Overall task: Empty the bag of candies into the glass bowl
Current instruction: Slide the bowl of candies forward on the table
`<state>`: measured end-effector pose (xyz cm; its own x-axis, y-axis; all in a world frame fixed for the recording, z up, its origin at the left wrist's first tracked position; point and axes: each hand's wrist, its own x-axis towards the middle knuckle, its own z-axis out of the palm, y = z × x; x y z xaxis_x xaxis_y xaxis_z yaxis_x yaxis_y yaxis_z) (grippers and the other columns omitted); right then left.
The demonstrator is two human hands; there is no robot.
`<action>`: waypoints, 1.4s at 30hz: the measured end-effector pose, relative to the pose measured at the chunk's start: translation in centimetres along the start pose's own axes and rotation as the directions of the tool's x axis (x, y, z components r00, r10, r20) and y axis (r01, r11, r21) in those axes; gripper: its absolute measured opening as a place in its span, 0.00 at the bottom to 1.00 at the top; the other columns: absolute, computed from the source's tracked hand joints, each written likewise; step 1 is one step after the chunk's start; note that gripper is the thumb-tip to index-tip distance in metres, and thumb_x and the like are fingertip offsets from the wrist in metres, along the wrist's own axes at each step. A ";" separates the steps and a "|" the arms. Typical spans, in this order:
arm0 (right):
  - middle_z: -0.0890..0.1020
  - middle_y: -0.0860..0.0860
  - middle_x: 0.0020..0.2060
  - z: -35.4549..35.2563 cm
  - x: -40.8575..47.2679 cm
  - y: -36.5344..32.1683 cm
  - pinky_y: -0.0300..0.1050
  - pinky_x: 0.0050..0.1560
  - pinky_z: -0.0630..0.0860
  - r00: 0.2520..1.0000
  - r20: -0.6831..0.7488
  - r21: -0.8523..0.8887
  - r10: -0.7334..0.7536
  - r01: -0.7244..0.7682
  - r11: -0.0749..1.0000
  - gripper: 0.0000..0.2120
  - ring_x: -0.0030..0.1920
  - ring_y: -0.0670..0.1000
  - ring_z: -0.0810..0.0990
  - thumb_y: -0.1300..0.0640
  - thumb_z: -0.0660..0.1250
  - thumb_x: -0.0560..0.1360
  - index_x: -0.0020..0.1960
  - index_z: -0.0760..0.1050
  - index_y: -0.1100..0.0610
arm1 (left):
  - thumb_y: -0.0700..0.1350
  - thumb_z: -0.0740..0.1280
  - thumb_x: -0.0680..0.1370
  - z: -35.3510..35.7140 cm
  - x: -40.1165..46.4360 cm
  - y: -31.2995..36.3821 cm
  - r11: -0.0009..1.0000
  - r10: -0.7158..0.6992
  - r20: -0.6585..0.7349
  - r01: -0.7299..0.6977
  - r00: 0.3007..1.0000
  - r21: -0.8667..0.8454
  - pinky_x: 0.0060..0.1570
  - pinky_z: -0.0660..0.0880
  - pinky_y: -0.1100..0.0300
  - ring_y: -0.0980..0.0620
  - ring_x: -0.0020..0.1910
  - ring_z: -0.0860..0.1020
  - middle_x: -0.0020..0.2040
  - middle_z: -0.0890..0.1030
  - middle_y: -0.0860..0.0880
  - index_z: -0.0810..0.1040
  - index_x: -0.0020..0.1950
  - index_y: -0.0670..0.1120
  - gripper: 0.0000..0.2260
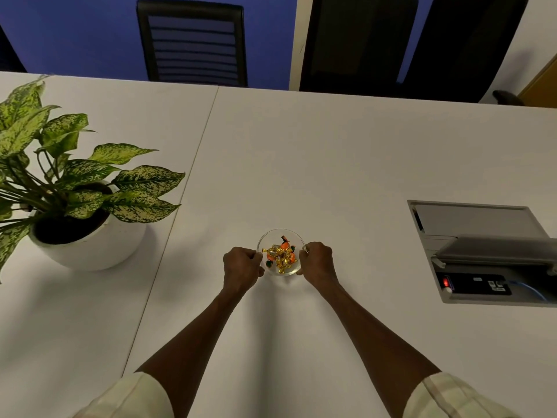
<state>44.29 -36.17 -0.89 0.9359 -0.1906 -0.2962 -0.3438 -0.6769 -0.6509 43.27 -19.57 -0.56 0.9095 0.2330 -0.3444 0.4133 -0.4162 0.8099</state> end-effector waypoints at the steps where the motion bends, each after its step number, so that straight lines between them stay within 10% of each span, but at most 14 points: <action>1: 0.84 0.66 0.45 0.0 0.1 0.1 0.56 0.47 0.83 1.000 0.002 0.001 0.000 0.000 1.000 0.11 0.44 0.65 0.86 0.62 0.62 0.80 0.48 0.78 0.71 | 0.38 0.67 0.77 0.1 0.1 0.0 1.000 0.000 0.002 0.000 1.000 0.001 0.48 0.82 0.51 0.40 0.37 0.85 0.36 0.86 0.36 0.86 0.43 0.35 0.10; 20: 0.84 0.66 0.45 0.6 1.5 0.9 0.37 0.28 0.72 0.998 0.057 0.084 0.007 -0.012 0.996 0.12 0.42 0.65 0.86 0.60 0.63 0.80 0.50 0.77 0.70 | 0.41 0.67 0.78 0.8 1.3 -0.7 0.999 -0.003 -0.045 0.001 0.999 -0.045 0.52 0.81 0.47 0.41 0.37 0.85 0.36 0.86 0.37 0.86 0.45 0.36 0.10; 33: 0.84 0.65 0.46 0.5 1.5 1.0 0.54 0.49 0.81 0.999 0.045 0.026 -0.005 0.004 1.000 0.15 0.46 0.65 0.84 0.56 0.59 0.82 0.50 0.77 0.68 | 0.46 0.66 0.80 0.5 1.0 -0.5 0.998 0.064 -0.024 -0.064 0.998 0.016 0.44 0.78 0.53 0.41 0.36 0.84 0.34 0.85 0.37 0.85 0.40 0.37 0.16; 37: 0.82 0.62 0.51 0.2 0.5 1.1 0.51 0.50 0.74 0.996 -0.035 -0.172 -0.088 0.081 0.982 0.16 0.55 0.63 0.80 0.53 0.54 0.83 0.53 0.76 0.64 | 0.49 0.58 0.82 -0.1 0.0 -0.1 0.962 0.192 -0.046 -0.179 0.980 0.206 0.37 0.66 0.54 0.46 0.27 0.70 0.26 0.74 0.43 0.70 0.28 0.41 0.24; 42: 0.80 0.57 0.56 -0.8 -2.7 1.3 0.50 0.56 0.76 0.957 -0.109 -0.361 -0.269 0.214 0.907 0.16 0.58 0.57 0.77 0.53 0.54 0.83 0.63 0.71 0.61 | 0.49 0.58 0.83 -1.4 -3.3 0.3 0.929 0.285 -0.075 -0.256 0.956 0.269 0.60 0.74 0.49 0.37 0.61 0.78 0.59 0.83 0.38 0.78 0.63 0.37 0.19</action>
<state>41.40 -37.14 -0.42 0.9965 -0.0778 -0.0319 -0.0840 -0.9121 -0.4013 40.27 -19.27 1.45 0.9835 0.1697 -0.0630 0.1634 -0.6823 0.7126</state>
